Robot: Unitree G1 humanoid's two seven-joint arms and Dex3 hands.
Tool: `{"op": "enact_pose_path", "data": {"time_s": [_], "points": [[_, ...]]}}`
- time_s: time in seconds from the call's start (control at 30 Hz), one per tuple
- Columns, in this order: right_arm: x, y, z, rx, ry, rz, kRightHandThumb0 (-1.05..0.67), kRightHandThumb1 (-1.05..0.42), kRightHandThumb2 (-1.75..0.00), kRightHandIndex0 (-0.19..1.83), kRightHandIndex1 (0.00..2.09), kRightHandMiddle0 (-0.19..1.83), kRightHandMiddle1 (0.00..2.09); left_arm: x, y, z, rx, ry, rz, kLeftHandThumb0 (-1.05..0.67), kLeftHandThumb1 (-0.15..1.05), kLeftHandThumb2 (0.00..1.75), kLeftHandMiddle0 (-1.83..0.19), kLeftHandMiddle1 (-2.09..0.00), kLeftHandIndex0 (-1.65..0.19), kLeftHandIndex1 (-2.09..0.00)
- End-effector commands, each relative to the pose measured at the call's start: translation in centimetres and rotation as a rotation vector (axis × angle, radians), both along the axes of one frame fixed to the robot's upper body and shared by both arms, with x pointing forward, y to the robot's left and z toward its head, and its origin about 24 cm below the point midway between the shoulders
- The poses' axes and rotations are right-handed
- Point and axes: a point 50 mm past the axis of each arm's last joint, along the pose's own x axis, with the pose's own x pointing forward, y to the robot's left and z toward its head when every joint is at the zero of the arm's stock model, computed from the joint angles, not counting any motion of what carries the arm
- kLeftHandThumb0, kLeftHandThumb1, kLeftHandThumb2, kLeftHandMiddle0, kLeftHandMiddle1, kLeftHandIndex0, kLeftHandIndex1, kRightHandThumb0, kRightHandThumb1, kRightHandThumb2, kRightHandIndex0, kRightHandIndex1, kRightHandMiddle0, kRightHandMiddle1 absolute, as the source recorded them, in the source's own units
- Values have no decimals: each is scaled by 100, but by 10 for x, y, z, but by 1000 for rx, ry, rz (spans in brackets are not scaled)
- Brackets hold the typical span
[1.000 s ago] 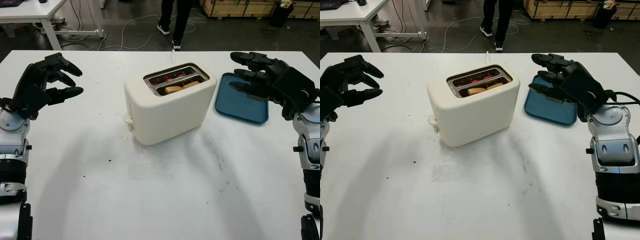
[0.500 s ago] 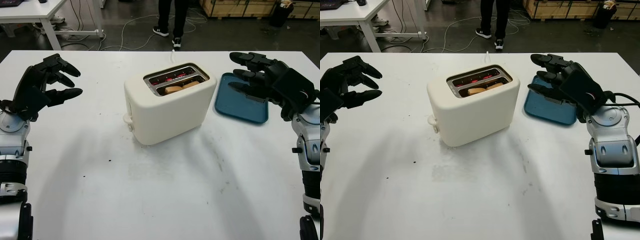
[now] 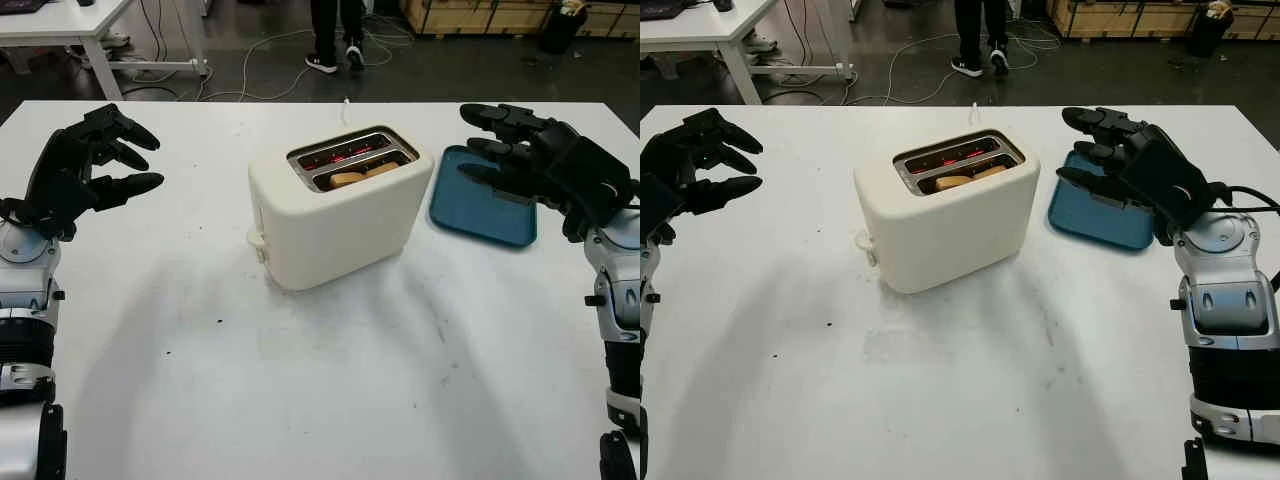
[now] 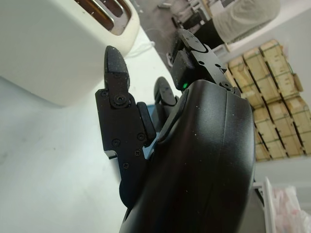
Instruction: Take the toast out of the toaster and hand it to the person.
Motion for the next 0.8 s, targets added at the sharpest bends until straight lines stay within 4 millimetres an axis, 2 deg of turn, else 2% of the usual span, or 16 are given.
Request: {"op": "enact_pose_path", "data": {"time_s": [0.0, 0.77], "points": [[-1, -1, -1, -3, -13, 2, -34, -92, -18, 39, 1, 39, 0, 2, 0, 7, -2, -21, -4, -105, 85, 0, -32, -151, -40, -134], [-1, -2, -1, -2, -16, 7, -34, -92, -18, 39, 1, 39, 0, 2, -2, 5, -8, -23, 2, -105, 85, 0, -33, -150, -41, -132]]}}
